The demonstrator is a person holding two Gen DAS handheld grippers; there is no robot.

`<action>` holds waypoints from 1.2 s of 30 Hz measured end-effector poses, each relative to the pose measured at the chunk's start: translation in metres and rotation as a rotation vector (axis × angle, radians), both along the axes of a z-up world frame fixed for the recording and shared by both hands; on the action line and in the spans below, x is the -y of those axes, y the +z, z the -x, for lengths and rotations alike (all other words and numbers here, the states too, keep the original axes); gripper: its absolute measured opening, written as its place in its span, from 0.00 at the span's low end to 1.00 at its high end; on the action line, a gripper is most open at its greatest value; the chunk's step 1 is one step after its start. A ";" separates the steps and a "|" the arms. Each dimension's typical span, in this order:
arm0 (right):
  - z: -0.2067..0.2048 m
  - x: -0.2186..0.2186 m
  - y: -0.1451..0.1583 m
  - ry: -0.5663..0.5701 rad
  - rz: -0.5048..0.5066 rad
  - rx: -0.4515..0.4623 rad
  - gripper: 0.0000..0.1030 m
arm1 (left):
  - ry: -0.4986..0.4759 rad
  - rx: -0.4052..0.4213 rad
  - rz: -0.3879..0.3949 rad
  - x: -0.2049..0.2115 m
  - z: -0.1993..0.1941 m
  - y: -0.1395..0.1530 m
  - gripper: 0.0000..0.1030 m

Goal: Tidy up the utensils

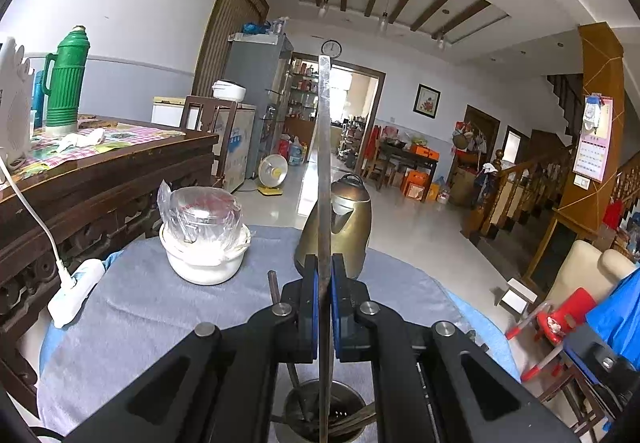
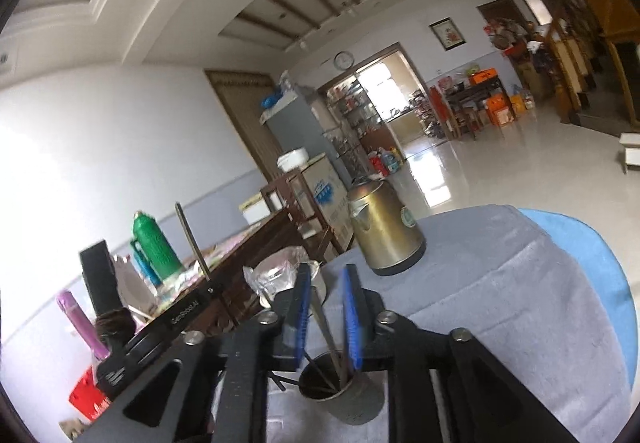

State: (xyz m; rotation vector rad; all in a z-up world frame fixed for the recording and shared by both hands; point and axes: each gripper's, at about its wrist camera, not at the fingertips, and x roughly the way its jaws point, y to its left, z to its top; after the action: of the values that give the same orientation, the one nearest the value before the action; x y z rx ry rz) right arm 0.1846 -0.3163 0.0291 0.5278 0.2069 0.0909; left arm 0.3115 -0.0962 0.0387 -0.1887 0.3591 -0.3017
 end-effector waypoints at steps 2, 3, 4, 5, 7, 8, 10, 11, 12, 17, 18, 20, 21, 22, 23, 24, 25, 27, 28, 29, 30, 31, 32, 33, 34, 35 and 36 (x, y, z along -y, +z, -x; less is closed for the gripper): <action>0.015 0.008 -0.007 -0.023 -0.009 0.005 0.31 | -0.002 0.002 0.006 0.003 -0.002 -0.002 0.05; 0.019 0.011 -0.008 -0.031 -0.010 0.002 0.31 | 0.000 0.002 0.007 0.004 -0.002 -0.002 0.05; 0.024 0.014 -0.012 -0.043 -0.007 -0.007 0.31 | 0.002 0.004 0.007 0.005 -0.004 -0.004 0.05; 0.028 0.016 -0.015 -0.049 -0.006 -0.016 0.31 | 0.005 0.006 0.004 0.007 -0.005 -0.007 0.05; 0.034 0.021 -0.024 -0.066 -0.003 -0.039 0.31 | 0.013 0.013 -0.007 0.011 -0.006 -0.014 0.05; 0.035 0.023 -0.028 -0.069 -0.005 -0.052 0.31 | 0.015 0.013 -0.011 0.013 -0.007 -0.017 0.05; 0.038 0.027 -0.036 -0.074 -0.010 -0.075 0.31 | 0.022 0.013 -0.018 0.016 -0.010 -0.024 0.05; 0.039 0.029 -0.037 -0.079 -0.011 -0.082 0.31 | 0.029 0.016 -0.024 0.018 -0.012 -0.028 0.05; 0.041 0.032 -0.040 -0.084 -0.012 -0.090 0.31 | 0.034 0.019 -0.030 0.019 -0.013 -0.031 0.05; 0.051 0.034 -0.047 -0.103 0.012 -0.112 0.31 | 0.038 -0.008 -0.018 0.020 -0.020 -0.045 0.05; 0.048 0.032 -0.047 -0.104 0.011 -0.115 0.31 | 0.035 -0.016 -0.023 0.020 -0.021 -0.048 0.05; 0.049 0.033 -0.049 -0.103 0.003 -0.123 0.31 | 0.023 -0.025 -0.035 0.021 -0.019 -0.053 0.05; 0.047 0.034 -0.050 -0.102 0.001 -0.126 0.31 | 0.016 -0.026 -0.044 0.022 -0.017 -0.054 0.05; 0.048 0.034 -0.051 -0.102 -0.001 -0.129 0.31 | 0.011 -0.025 -0.051 0.023 -0.015 -0.055 0.05; 0.047 0.032 -0.048 -0.102 -0.002 -0.130 0.31 | 0.006 -0.022 -0.067 0.024 -0.010 -0.056 0.05; 0.046 0.031 -0.048 -0.100 -0.004 -0.133 0.31 | 0.005 -0.020 -0.081 0.025 -0.007 -0.055 0.05; 0.045 0.030 -0.049 -0.097 -0.006 -0.137 0.31 | 0.001 -0.020 -0.089 0.025 -0.006 -0.054 0.06; 0.044 0.029 -0.049 -0.091 -0.009 -0.140 0.31 | -0.016 -0.021 -0.104 0.023 0.000 -0.052 0.07; 0.044 0.027 -0.048 -0.088 -0.008 -0.139 0.31 | -0.025 -0.027 -0.115 0.022 0.003 -0.051 0.10; 0.045 0.026 -0.048 -0.086 -0.006 -0.140 0.31 | -0.035 -0.037 -0.124 0.020 0.006 -0.050 0.22; 0.044 0.025 -0.048 -0.084 -0.006 -0.141 0.31 | -0.042 -0.040 -0.127 0.018 0.010 -0.049 0.34; 0.044 0.024 -0.048 -0.082 -0.006 -0.141 0.31 | -0.041 -0.032 -0.130 0.014 0.018 -0.047 0.37; 0.044 0.023 -0.048 -0.081 -0.008 -0.141 0.31 | -0.040 -0.022 -0.133 0.010 0.024 -0.045 0.41; 0.044 0.022 -0.049 -0.079 -0.008 -0.141 0.31 | -0.041 -0.018 -0.136 0.007 0.030 -0.045 0.45; 0.043 0.020 -0.049 -0.076 -0.008 -0.141 0.31 | -0.047 -0.025 -0.142 0.002 0.037 -0.044 0.48; 0.044 0.018 -0.050 -0.073 -0.007 -0.143 0.31 | -0.054 -0.034 -0.143 -0.002 0.043 -0.043 0.52; 0.043 0.017 -0.050 -0.070 -0.009 -0.145 0.31 | -0.057 -0.048 -0.152 -0.004 0.048 -0.044 0.54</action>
State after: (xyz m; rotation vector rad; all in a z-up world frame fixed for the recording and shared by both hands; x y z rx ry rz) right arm 0.1413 -0.3334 -0.0208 0.5502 0.3290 -0.0147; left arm 0.2636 -0.0923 -0.0050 -0.0365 0.4333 -0.3255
